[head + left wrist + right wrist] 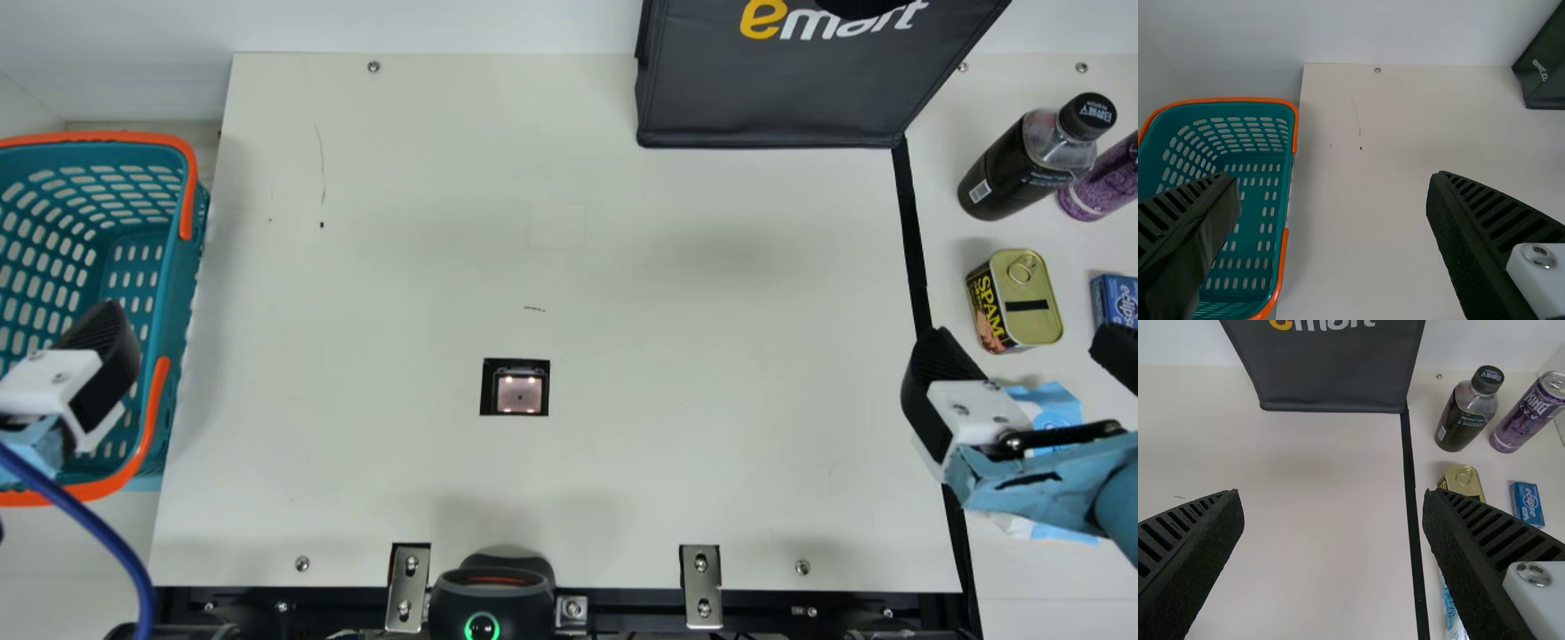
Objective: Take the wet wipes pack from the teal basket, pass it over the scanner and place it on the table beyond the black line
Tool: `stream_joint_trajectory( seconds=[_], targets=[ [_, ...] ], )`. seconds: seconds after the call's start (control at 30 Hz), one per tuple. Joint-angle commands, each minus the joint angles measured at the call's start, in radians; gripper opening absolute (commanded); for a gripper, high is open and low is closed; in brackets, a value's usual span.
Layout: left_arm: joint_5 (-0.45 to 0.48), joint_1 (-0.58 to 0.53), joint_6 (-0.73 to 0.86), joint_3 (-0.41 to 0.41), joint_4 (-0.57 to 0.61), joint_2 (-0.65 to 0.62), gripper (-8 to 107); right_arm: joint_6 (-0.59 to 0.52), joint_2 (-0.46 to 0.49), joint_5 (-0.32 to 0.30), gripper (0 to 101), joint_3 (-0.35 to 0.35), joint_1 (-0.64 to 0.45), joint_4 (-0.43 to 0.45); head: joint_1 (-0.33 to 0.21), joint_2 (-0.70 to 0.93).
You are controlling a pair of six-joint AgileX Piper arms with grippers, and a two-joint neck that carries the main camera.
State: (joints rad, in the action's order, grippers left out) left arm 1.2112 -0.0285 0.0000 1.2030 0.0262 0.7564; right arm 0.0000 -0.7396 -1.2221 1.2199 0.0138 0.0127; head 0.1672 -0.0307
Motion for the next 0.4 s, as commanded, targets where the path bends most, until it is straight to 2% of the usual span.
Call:
stream_joint_trajectory(
  seconds=[0.0,0.37],
  targets=[
    [0.000,0.000,0.000,0.000,0.000,0.000,90,0.000,0.000,0.000,95,0.000,0.000,0.000,-0.029,0.003],
    [0.000,0.000,0.000,0.000,0.000,0.000,90,0.000,0.000,0.000,95,0.000,0.000,0.001,-0.029,0.003]
  ],
)
